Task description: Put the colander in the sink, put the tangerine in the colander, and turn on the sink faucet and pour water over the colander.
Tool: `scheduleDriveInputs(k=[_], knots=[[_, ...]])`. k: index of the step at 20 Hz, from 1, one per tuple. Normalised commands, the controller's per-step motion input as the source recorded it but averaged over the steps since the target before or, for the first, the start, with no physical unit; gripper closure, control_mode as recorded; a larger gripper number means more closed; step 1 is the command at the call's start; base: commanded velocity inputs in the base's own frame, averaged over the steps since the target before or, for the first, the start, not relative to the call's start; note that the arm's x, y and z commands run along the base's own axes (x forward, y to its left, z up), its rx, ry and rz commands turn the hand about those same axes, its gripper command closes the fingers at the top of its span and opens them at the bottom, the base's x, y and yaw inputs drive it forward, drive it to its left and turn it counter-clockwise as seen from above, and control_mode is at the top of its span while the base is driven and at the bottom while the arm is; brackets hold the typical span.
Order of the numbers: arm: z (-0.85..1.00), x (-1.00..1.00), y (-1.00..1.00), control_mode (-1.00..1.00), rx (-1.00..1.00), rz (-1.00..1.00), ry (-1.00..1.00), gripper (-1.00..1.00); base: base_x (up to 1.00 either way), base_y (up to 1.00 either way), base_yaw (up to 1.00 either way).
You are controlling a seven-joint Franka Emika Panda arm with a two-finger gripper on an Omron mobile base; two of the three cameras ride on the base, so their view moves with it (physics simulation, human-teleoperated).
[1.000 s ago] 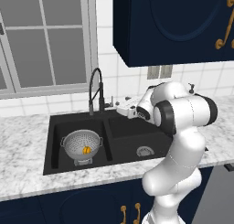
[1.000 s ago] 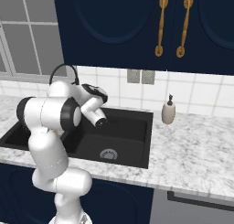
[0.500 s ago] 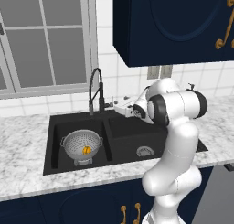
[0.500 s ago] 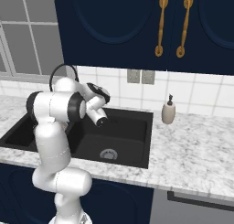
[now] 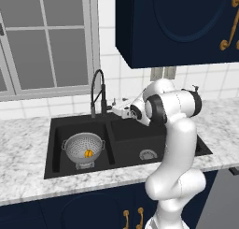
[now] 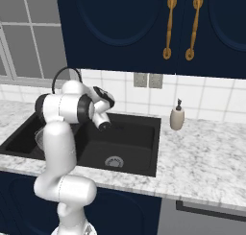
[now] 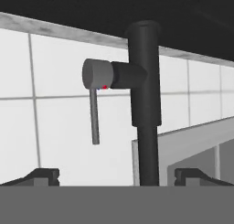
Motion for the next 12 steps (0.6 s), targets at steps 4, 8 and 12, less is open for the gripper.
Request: scheduleDriveInputs(k=[4, 8, 12], knots=[[-0.10, 0.41, 0.11, -1.00, 0.00, -0.04, 0.00, -1.00, 0.00, 0.00, 0.00], [-0.19, 0.45, 0.00, -1.00, 0.00, -0.06, 0.00, -1.00, 0.00, 0.00, 0.00], [-0.26, 0.29, 0.00, -1.00, 0.00, -0.07, -0.02, -1.00, 0.00, 0.00, 0.00]])
